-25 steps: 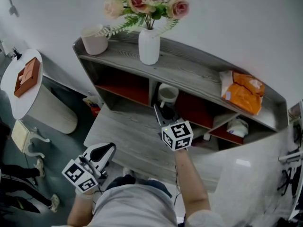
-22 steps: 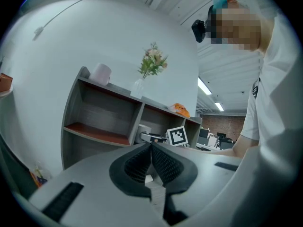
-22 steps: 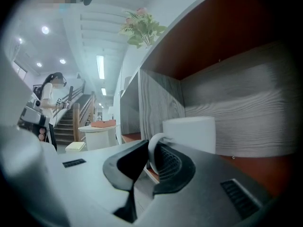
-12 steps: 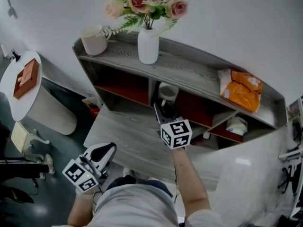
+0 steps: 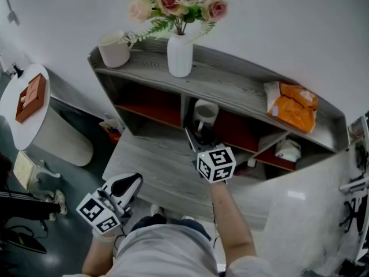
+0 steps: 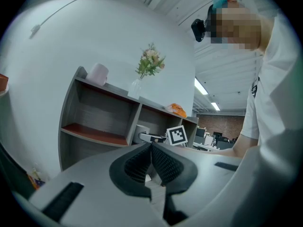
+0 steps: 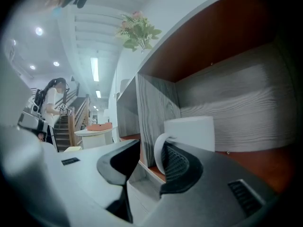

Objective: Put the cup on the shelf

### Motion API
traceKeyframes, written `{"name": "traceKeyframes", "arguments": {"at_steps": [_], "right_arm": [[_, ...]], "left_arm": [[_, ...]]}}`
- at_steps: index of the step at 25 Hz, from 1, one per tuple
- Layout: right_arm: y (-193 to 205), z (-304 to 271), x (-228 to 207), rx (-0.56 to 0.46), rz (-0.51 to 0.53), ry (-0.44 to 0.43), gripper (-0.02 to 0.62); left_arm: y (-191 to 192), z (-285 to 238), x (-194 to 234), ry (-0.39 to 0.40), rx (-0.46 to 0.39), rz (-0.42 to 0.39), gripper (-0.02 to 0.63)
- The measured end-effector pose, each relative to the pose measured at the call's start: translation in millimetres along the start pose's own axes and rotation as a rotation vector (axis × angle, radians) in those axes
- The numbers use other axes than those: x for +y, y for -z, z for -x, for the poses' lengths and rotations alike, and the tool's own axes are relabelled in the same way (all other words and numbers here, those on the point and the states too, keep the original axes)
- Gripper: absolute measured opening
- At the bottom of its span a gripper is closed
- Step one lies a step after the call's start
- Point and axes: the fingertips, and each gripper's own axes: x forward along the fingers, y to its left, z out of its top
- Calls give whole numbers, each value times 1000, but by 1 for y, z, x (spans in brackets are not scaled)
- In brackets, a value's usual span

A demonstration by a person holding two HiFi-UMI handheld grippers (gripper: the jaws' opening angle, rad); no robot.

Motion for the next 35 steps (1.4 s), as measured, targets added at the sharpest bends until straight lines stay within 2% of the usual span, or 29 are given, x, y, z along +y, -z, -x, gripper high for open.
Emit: {"name": "traceKeyframes", "arguments": {"at_steps": [2, 7, 11, 16, 22, 27, 29, 31, 35], "right_arm": [[0, 2, 1, -14, -12, -19, 135], [-4, 5, 6, -34, -88, -145, 154], [-3, 4, 11, 19, -71, -220, 206], [-1, 10, 9, 63, -31, -306, 207], [-3, 23, 2, 99, -54, -367, 215], [-5, 34, 2, 97, -77, -447, 258], [-6, 36, 0, 104, -56, -424, 258], [-4, 36, -2, 117, -9, -360, 258], [13, 31, -1, 186, 172, -219, 252]], "left_arm": [[0, 1, 0, 3, 1, 1, 18], [2, 2, 2, 6, 2, 5, 17], [2, 4, 3, 4, 3, 10, 17], [1, 5, 2, 9, -3, 11, 17], [1, 5, 3, 13, -9, 17, 17], [1, 3, 1, 18, -8, 18, 17], [2, 2, 1, 18, -7, 18, 17], [2, 1, 0, 19, -8, 19, 17], [3, -2, -1, 25, -6, 23, 18]]}}
